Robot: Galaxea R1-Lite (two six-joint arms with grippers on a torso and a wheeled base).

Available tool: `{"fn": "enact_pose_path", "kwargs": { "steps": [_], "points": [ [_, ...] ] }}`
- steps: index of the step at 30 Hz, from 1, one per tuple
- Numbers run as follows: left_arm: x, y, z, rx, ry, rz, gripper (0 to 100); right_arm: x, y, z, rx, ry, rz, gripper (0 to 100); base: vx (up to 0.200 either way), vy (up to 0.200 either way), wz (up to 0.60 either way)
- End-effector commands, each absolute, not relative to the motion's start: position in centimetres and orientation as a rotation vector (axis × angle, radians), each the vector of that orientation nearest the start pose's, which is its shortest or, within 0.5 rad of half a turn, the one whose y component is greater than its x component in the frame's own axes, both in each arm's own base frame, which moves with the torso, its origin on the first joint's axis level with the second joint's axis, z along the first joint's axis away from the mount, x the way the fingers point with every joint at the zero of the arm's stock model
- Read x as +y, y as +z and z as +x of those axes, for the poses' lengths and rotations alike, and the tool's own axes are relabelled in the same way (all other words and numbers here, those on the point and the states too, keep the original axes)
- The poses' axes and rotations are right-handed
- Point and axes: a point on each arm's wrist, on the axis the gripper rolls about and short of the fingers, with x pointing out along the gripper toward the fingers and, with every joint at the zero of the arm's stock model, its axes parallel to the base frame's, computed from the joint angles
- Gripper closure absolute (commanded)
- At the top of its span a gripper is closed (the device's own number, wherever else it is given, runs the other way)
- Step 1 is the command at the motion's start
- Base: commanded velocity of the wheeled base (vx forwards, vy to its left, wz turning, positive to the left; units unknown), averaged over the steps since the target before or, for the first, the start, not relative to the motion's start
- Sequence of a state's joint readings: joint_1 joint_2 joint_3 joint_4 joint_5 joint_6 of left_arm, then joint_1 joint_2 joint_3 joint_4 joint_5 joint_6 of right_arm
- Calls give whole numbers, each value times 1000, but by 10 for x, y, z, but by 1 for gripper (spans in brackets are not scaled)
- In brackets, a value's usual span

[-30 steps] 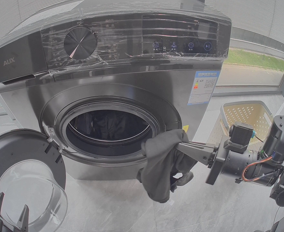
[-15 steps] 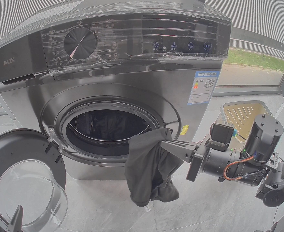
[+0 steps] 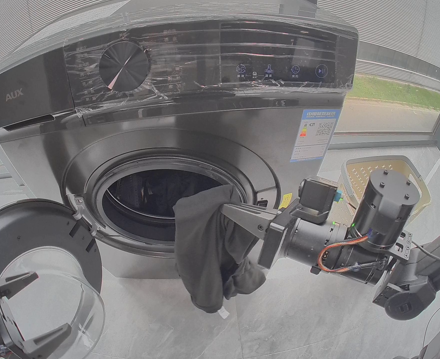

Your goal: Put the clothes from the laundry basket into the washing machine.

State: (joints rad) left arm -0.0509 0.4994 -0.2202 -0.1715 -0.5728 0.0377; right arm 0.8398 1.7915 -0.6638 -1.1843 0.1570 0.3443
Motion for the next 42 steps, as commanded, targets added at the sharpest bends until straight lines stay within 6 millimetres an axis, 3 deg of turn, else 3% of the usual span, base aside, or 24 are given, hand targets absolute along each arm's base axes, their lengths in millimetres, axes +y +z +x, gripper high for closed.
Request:
{"fn": "enact_pose_path", "kwargs": {
  "steps": [1, 8, 10, 12, 16, 28, 42],
  "points": [
    [-27, 161, 93, 254, -744, -18, 0, 250, 164, 213, 129, 998, 334, 100, 0, 0, 0],
    [-44, 154, 135, 318, -819, -19, 0, 251, 165, 212, 133, 1010, 334, 100, 0, 0, 0],
    [-44, 154, 135, 318, -819, -19, 0, 251, 165, 212, 133, 1010, 334, 100, 0, 0, 0],
    [-49, 145, 154, 375, -821, -28, 0, 251, 165, 212, 131, 1012, 336, 100, 0, 0, 0],
    [-53, 135, 171, 402, -818, -12, 0, 252, 165, 212, 135, 1009, 347, 100, 0, 0, 0],
    [-70, 125, 202, 404, -804, 16, 0, 269, 171, 210, 117, 1032, 356, 100, 0, 0, 0],
    [-90, 112, 241, 446, -797, 30, 0, 272, 177, 202, 100, 1043, 365, 100, 0, 0, 0]
  ]
}}
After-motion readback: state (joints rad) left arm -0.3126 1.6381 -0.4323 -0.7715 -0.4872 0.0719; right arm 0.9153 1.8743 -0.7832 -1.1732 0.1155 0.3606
